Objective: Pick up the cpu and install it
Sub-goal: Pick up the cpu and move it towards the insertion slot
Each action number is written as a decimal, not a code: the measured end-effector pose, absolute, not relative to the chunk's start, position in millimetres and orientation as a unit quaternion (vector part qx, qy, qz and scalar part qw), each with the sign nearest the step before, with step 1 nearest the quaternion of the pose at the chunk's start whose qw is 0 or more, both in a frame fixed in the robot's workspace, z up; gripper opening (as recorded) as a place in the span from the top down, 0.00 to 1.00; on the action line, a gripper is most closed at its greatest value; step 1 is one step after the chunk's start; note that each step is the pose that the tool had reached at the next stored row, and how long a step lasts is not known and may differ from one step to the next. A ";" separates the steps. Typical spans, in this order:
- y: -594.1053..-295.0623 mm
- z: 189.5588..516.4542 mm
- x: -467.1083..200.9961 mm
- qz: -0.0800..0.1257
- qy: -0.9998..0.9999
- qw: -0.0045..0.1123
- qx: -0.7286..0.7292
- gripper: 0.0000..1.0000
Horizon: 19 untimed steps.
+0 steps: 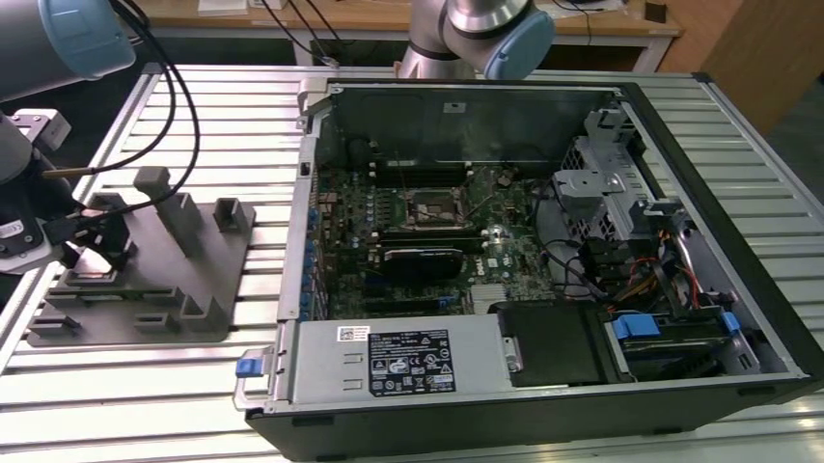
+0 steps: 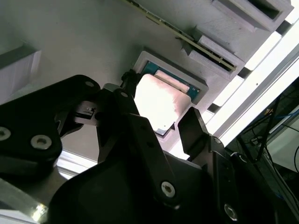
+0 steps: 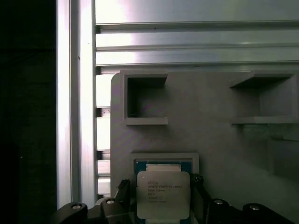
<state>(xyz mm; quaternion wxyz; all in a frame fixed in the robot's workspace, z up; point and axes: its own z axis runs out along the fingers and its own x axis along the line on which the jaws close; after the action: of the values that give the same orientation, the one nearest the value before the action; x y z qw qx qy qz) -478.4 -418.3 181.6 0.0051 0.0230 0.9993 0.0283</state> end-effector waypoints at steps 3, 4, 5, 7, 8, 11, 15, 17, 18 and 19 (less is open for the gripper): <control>-418.2 181.6 -478.4 0.028 0.999 0.005 0.023 0.38; -418.2 181.6 -478.4 0.028 0.999 0.005 0.023 0.38; -418.2 181.6 -478.4 0.028 0.999 0.005 0.023 0.38; -418.2 181.6 -478.4 0.028 0.999 0.005 0.023 0.38; -418.2 181.7 -478.4 0.028 0.999 0.005 0.023 0.39; -418.2 181.7 -478.4 0.028 0.999 0.005 0.023 0.45; -418.2 181.7 -478.4 0.028 0.999 0.005 0.023 0.45; -418.2 181.8 -478.4 0.028 0.999 0.005 0.023 0.45; -418.2 182.2 -478.4 0.028 0.999 0.005 0.023 0.45; -418.3 183.3 -478.4 0.028 0.999 0.005 0.023 0.45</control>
<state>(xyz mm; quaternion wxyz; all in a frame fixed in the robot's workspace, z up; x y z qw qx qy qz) -478.4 -418.3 183.3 0.0049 0.0231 0.9993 0.0281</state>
